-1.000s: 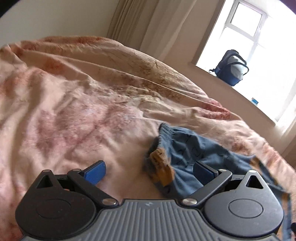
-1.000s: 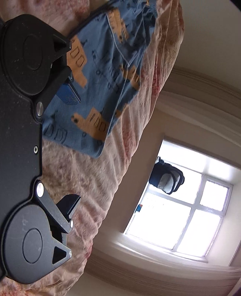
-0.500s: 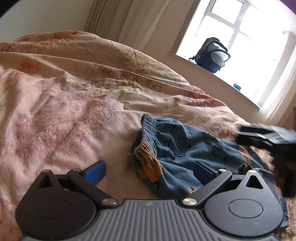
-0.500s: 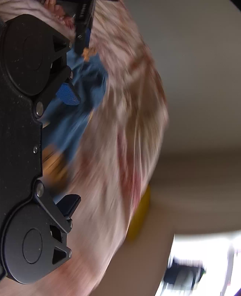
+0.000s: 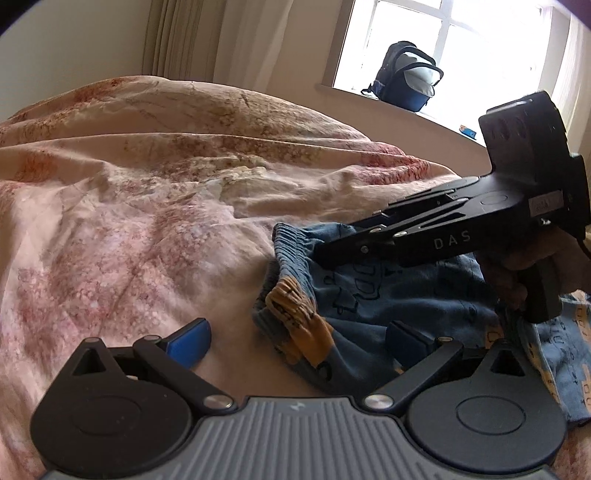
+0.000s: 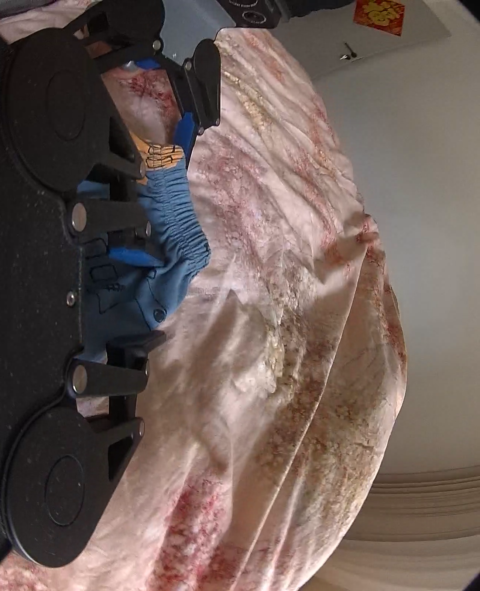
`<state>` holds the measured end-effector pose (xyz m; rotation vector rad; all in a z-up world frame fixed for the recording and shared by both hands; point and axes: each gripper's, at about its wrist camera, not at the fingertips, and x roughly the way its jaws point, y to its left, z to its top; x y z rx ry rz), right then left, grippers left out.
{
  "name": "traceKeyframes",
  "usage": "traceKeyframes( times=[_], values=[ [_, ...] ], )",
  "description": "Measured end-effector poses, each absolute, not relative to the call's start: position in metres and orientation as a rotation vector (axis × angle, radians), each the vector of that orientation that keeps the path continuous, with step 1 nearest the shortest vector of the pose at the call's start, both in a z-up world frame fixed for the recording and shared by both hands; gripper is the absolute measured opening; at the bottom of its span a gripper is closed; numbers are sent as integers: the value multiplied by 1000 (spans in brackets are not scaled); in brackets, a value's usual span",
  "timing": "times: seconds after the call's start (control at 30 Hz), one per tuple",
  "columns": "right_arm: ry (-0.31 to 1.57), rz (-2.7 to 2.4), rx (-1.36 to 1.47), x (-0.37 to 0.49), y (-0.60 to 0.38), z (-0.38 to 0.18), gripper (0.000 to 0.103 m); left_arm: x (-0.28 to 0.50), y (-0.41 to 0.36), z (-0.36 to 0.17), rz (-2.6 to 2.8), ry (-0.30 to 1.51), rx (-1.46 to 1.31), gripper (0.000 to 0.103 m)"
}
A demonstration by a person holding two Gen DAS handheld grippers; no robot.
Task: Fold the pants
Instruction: 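Grasp the waistband with the right gripper while the left gripper approaches it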
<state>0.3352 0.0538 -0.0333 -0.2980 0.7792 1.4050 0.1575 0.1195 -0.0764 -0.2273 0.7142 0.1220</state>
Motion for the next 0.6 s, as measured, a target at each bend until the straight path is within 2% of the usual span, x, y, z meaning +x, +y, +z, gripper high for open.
traceKeyframes(
  times=[0.03, 0.1, 0.33, 0.37, 0.6],
  values=[
    [782, 1413, -289, 336, 54, -34, 32, 158, 120, -76, 119, 714, -229, 103],
    [779, 1432, -285, 335, 52, -34, 18, 157, 121, -76, 115, 715, -228, 103],
    [714, 1444, -307, 326, 42, -18, 10, 154, 126, -74, 114, 702, -266, 103],
    [698, 1441, -307, 324, 39, -14, 2, 154, 129, -73, 106, 695, -281, 103],
    [641, 1424, -311, 319, 30, 0, 2, 171, 158, -66, 19, 661, -298, 103]
  ],
)
